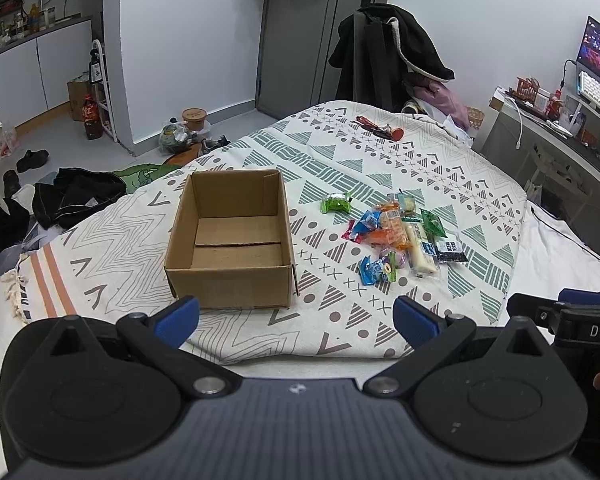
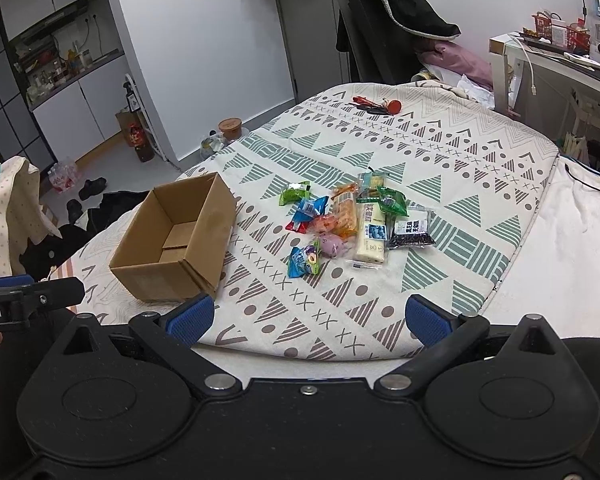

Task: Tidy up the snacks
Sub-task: 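Move both grippers toward the pile of snacks beside the cardboard box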

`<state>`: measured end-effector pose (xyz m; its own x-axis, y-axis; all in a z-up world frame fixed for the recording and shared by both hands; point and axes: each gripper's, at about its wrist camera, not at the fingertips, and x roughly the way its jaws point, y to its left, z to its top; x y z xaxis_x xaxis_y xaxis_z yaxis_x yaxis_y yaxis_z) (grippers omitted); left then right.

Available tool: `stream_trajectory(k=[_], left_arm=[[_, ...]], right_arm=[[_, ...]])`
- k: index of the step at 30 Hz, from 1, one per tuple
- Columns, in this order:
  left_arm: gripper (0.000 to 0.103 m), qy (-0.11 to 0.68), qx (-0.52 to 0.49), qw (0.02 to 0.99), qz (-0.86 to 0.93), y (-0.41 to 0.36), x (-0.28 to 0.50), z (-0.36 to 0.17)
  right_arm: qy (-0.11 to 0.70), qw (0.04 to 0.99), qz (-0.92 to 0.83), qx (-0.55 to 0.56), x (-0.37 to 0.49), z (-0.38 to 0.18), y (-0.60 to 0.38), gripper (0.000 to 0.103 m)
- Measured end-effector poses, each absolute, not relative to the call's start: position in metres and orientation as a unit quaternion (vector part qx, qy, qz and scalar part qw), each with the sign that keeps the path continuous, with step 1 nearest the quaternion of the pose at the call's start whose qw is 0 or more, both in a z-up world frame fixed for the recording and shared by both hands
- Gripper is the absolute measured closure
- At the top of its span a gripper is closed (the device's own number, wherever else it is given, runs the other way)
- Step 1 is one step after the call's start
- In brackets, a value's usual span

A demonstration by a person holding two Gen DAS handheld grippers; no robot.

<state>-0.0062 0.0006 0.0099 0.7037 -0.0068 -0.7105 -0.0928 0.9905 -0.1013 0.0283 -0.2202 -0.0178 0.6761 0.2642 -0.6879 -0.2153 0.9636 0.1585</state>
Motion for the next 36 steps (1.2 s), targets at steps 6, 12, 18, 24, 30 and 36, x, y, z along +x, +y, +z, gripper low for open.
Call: stream_trajectory(k=[6, 12, 18, 24, 30, 36], left_arm=[[0.0, 0.384, -0.066, 0.921, 0.024, 0.001, -0.006, 0.01], [0.0, 0.384, -0.066, 0.921, 0.023, 0.0, -0.007, 0.01], [0.0, 0.384, -0.069, 0.921, 0.025, 0.001, -0.006, 0.011], [0.0, 0.386, -0.072, 0.919, 0.027, 0.004, 0.004, 0.011], [0.0, 0.392, -0.074, 0.916, 0.03, 0.004, 0.016, 0.008], [0.0, 0.398, -0.078, 0.914, 0.032, 0.005, 0.028, 0.005]], right_arm=[[0.38, 0.915, 0.13, 0.032, 0.029, -0.018, -0.22, 0.0], [0.381, 0.915, 0.132, 0.03, 0.029, -0.019, -0.22, 0.0], [0.383, 0.914, 0.133, 0.027, 0.032, -0.019, -0.219, 0.0], [0.386, 0.912, 0.138, 0.024, 0.04, -0.017, -0.217, 0.0], [0.392, 0.909, 0.138, 0.025, 0.05, -0.016, -0.215, 0.0], [0.398, 0.906, 0.141, 0.026, 0.06, -0.014, -0.214, 0.0]])
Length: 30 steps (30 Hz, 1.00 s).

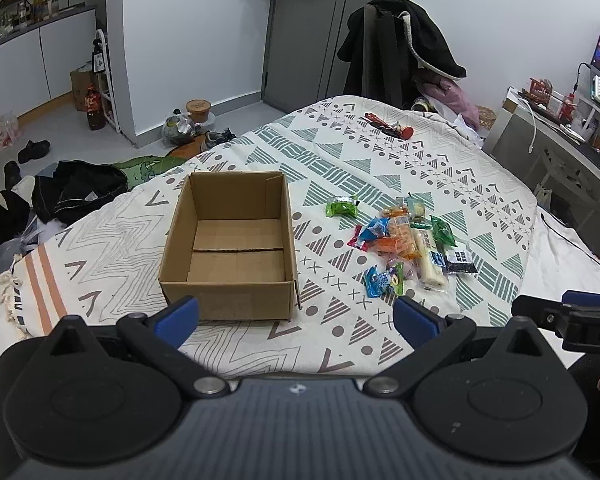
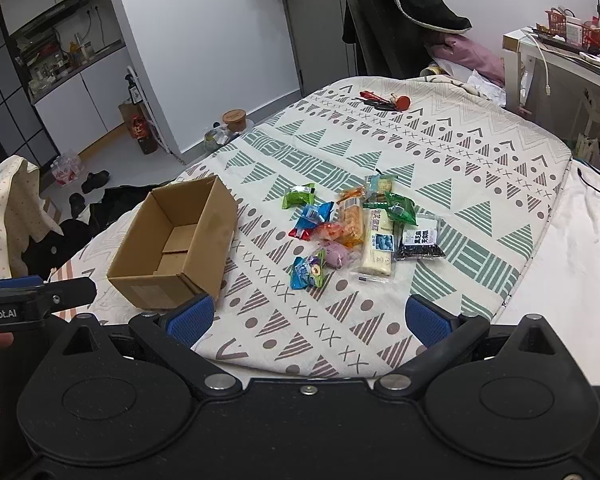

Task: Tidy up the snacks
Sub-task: 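Move both grippers toward the pile of snacks beside the cardboard box, then grasp the blue candy packet with the left gripper while the right grasps the white cream bar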

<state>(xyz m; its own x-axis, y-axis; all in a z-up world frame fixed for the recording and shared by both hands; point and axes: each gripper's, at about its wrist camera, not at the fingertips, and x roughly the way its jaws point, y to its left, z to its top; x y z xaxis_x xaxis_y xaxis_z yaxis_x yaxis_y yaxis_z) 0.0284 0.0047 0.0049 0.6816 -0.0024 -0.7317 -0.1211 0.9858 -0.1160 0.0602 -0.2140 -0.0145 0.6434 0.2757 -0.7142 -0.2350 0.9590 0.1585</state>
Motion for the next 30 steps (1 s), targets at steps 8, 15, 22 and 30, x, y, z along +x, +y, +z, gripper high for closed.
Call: stream_trajectory(k=[8, 15, 22, 30], left_arm=[[0.0, 0.41, -0.076, 0.909, 0.031, 0.001, 0.049, -0.001], [0.0, 0.417, -0.081, 0.905, 0.028, -0.005, 0.071, -0.008], [0.001, 0.422, -0.081, 0.903, 0.015, -0.02, 0.097, -0.02], [0.002, 0.427, -0.093, 0.899, 0.012, -0.034, 0.127, -0.041]], right_arm=[[0.411, 0.9, 0.138, 0.036, 0.081, -0.019, -0.219, 0.0], [0.426, 0.894, 0.13, 0.054, 0.103, -0.034, -0.232, 0.0], [0.437, 0.888, 0.121, 0.082, 0.128, -0.052, -0.245, 0.0], [0.431, 0.884, 0.121, 0.134, 0.157, -0.077, -0.269, 0.001]])
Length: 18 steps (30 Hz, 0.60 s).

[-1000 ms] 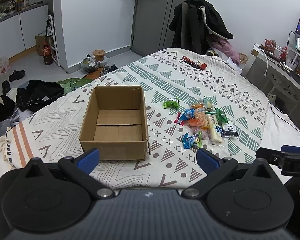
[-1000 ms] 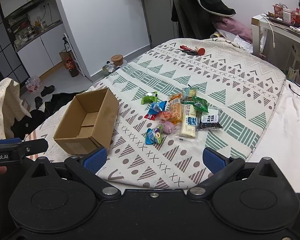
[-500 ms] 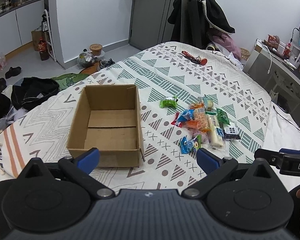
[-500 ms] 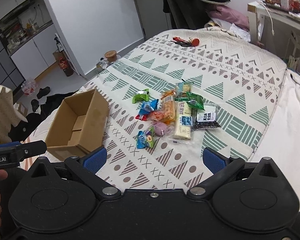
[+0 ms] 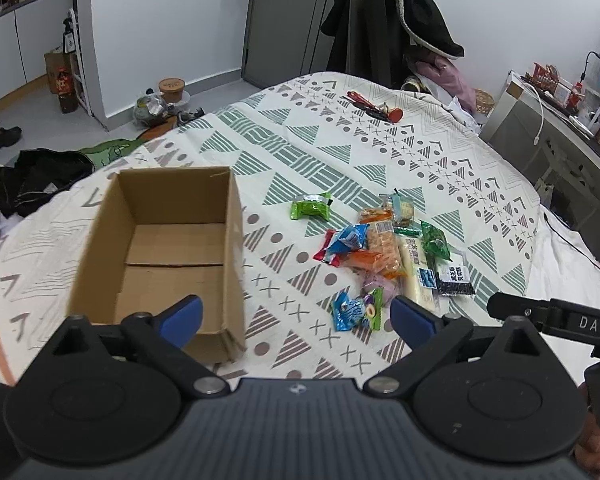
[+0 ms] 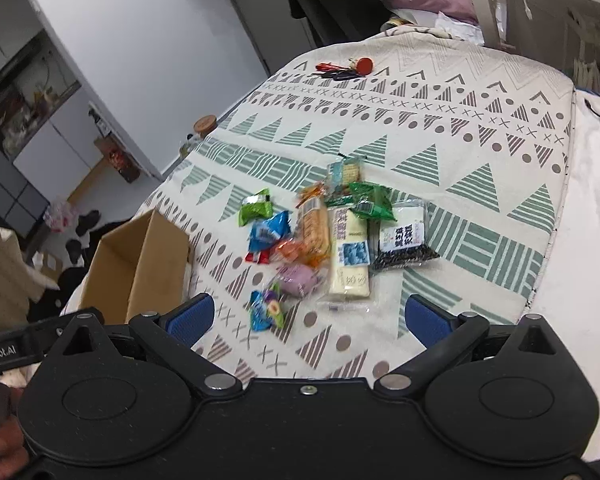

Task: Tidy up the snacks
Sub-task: 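Grasp the blue candy packet with the left gripper while the right grasps the white cream bar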

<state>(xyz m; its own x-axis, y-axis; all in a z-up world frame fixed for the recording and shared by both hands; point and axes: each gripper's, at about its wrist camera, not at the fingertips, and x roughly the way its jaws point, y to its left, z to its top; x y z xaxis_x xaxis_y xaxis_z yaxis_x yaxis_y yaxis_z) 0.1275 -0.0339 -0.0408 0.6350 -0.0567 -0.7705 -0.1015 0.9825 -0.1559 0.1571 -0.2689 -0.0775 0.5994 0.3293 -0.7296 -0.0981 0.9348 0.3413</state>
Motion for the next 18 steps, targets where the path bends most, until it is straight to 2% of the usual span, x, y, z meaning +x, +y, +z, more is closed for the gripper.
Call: stream_trajectory(k=[6, 10, 15, 18], left_arm=[[0.004, 0.437, -0.089, 0.895, 0.008, -0.048, 0.15, -0.06], [0.011, 0.446, -0.092, 0.891, 0.001, -0.056, 0.164, -0.076], [0.017, 0.463, -0.095, 0.881, -0.007, -0.067, 0.182, -0.099], [0.021, 0.475, -0.097, 0.874, -0.013, -0.074, 0.193, -0.115]], right_arm=[[0.446, 0.87, 0.13, 0.165, 0.178, -0.099, -0.28, 0.011], [0.454, 0.863, 0.136, 0.174, 0.189, -0.11, -0.283, 0.016], [0.474, 0.848, 0.144, 0.19, 0.206, -0.13, -0.287, 0.034], [0.484, 0.836, 0.149, 0.21, 0.214, -0.14, -0.292, 0.038]])
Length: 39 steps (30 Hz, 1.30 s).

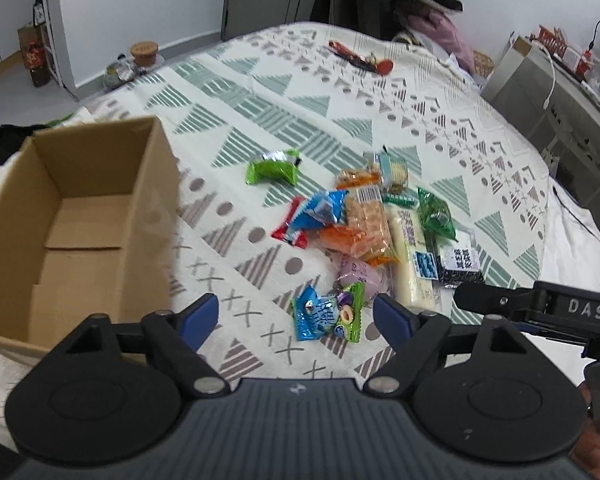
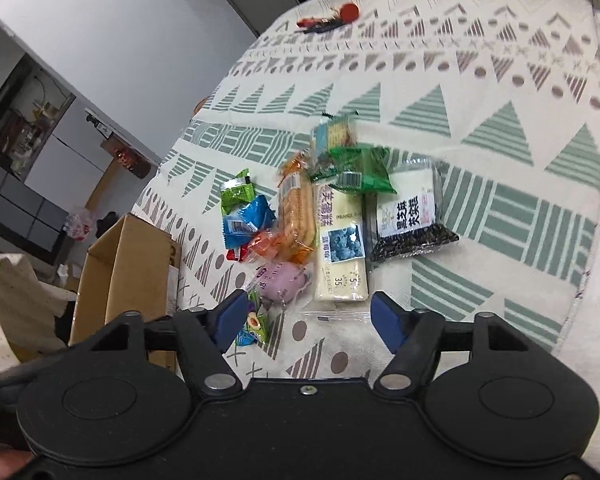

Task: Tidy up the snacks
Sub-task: 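Grasp the blue candy packet with the left gripper while the right grasps the white cream bar, then carry both snacks over the cardboard box and open both grippers to drop them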

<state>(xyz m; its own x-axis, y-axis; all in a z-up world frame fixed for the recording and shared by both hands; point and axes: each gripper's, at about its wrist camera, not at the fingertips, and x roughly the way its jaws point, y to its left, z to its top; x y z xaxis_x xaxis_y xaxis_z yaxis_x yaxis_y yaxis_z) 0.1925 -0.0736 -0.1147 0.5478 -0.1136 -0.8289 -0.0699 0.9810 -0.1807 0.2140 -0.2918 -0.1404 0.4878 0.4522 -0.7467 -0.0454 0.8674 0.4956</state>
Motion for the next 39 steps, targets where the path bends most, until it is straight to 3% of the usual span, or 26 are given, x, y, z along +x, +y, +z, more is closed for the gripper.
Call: stream_trajectory(k=[6, 12, 21, 24, 34, 37, 39], left_arm=[[0.032, 0.503, -0.108, 0.857, -0.023, -0.081, 0.211, -0.143], [0.034, 0.523, -0.121, 0.843, -0.027, -0.082, 0.225, -0.168], [0.054, 0.536, -0.132, 0.833, -0.036, -0.085, 0.236, -0.187], [0.071, 0.535, -0.139, 0.833, -0.036, -0.084, 0.238, -0.189], [0.073, 0.519, -0.156, 0.84, -0.037, -0.075, 0.234, -0.178], [0.073, 0.507, -0.158, 0.847, -0.034, -0.072, 0.233, -0.169], [0.073, 0.501, -0.161, 0.85, -0.029, -0.068, 0.232, -0.164]], right_arm=[[0.501, 0.82, 0.157, 0.226, 0.228, -0.156, -0.293, 0.047], [0.512, 0.814, 0.159, 0.225, 0.241, -0.167, -0.29, 0.047], [0.52, 0.819, 0.141, 0.2, 0.263, -0.181, -0.284, 0.047], [0.522, 0.825, 0.136, 0.169, 0.269, -0.184, -0.276, 0.047], [0.534, 0.821, 0.136, 0.15, 0.282, -0.191, -0.262, 0.047], [0.535, 0.825, 0.13, 0.126, 0.285, -0.193, -0.256, 0.064], [0.534, 0.827, 0.132, 0.12, 0.283, -0.192, -0.256, 0.069]])
